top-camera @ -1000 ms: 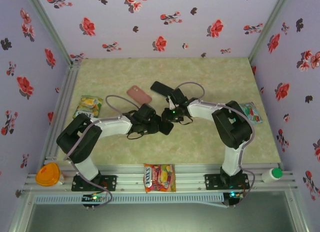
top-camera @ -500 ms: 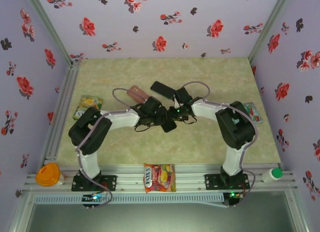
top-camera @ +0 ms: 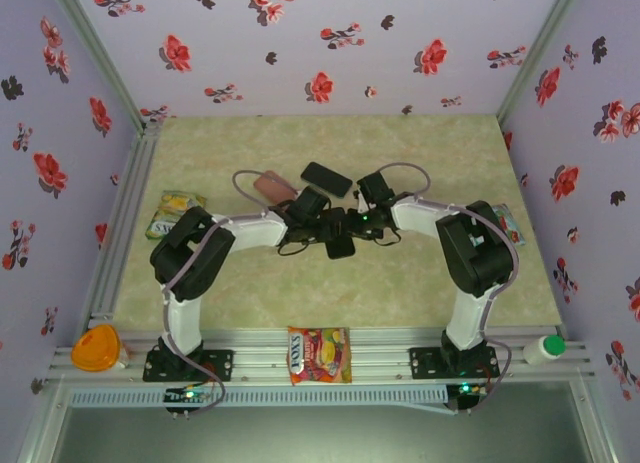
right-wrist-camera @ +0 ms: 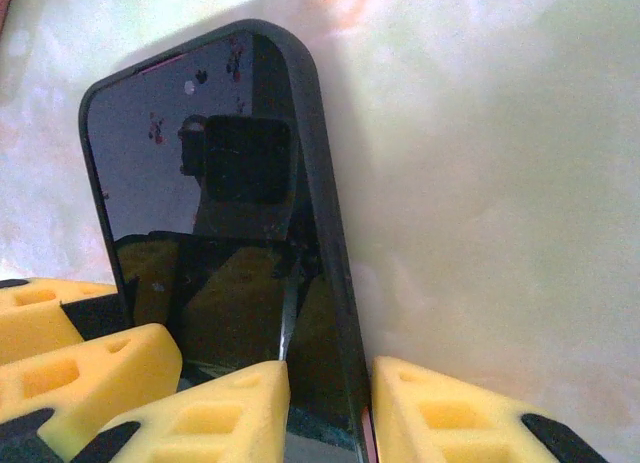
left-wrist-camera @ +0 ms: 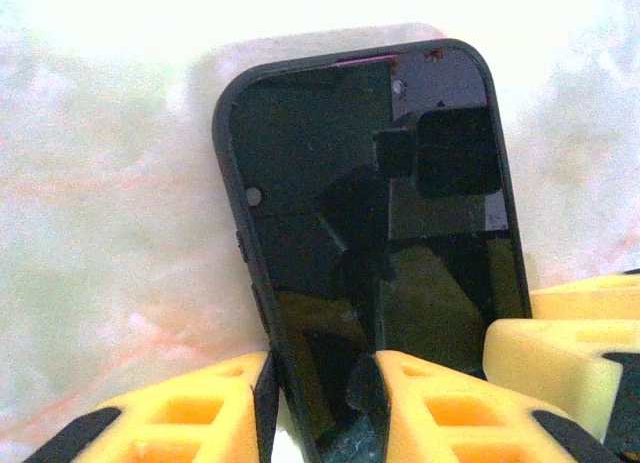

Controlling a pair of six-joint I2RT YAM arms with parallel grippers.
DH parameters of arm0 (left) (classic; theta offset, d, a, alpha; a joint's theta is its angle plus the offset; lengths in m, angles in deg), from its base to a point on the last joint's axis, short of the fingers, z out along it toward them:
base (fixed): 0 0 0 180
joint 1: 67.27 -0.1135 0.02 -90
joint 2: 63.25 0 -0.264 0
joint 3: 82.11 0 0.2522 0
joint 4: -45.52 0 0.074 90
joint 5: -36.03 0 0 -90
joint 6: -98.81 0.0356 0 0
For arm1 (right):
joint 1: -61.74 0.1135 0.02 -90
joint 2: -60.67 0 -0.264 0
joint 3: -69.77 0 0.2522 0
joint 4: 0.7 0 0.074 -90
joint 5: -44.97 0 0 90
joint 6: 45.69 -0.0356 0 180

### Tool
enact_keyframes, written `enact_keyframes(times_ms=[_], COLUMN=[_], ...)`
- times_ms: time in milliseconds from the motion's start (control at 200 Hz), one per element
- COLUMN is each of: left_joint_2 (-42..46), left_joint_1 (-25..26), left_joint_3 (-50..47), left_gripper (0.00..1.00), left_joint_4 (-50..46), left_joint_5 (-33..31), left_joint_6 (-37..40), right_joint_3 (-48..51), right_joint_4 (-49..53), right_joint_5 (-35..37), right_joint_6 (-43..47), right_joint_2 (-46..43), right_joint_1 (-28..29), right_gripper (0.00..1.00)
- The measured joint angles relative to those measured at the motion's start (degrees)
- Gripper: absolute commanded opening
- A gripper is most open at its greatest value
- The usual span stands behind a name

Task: Put the phone into the phone case

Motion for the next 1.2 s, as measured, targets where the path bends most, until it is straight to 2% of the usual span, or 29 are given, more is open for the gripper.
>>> enact_keyframes(times_ms=[420, 1195], left_joint_2=[-4.68, -7.76], left_joint_1=[-0.02, 1.14], left_joint_3=[6.12, 9.75], left_gripper=[0.34, 0.35], left_joint_4=[0.52, 2.14], left_joint_5=[0.66, 2.03], left_joint_6=[0.00, -0.26], right_joint_3=[0.00, 0.94], right_joint_4=[-0.17, -0.94], right_joint_5=[-0.11, -0.07], right_joint_6=[-0.66, -0.61], right_joint_2=[0.02, -0.48], right_joint_1=[-3.19, -6.86], right_gripper=[0.30, 0.30])
